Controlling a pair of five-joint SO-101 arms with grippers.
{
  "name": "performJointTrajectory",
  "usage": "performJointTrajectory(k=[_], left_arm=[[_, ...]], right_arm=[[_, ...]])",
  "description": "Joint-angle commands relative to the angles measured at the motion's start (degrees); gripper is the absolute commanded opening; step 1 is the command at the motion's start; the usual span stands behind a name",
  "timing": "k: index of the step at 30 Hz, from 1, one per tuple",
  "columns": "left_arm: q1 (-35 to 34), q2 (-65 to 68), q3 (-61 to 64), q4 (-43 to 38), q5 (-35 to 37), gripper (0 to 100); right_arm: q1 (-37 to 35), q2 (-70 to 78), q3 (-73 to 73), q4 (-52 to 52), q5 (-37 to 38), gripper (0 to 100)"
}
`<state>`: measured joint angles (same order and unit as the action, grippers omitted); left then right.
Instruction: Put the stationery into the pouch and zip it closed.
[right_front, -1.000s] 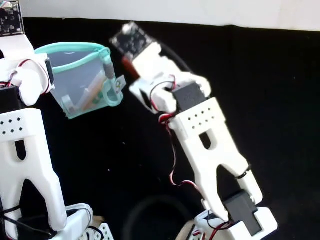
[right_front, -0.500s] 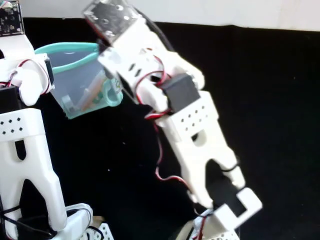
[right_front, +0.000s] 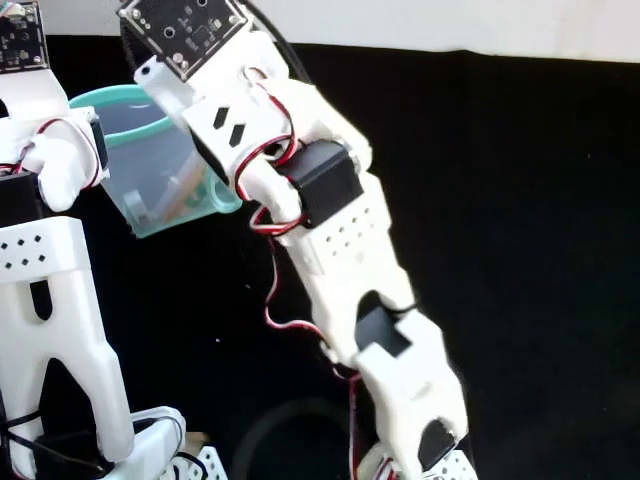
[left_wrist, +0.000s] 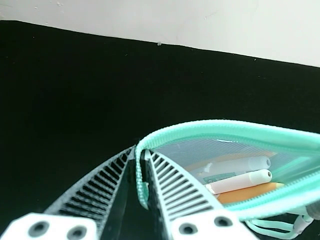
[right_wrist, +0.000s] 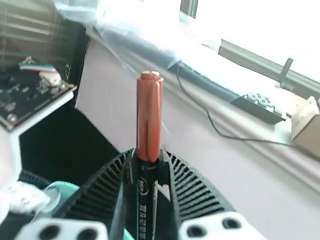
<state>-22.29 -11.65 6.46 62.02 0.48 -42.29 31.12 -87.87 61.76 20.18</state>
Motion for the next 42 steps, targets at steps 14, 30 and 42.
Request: performJointTrajectory(k=[14,30,42], left_arm=[[0.2,4.3,3.2,0.3,-0.4,1],[0.0,4.4,3.2,0.1,-0.4,1],[-1.8,4.4,3.1,-0.4,-0.4,1]], right_arm=[[-1.7,14.5,-13.5,-14.2,-5.5,0.5],[-3.3,21.2,-13.5,-13.8,-5.6,0.5],[-0.3,20.8,-13.6,6.7,-5.6,0.5]])
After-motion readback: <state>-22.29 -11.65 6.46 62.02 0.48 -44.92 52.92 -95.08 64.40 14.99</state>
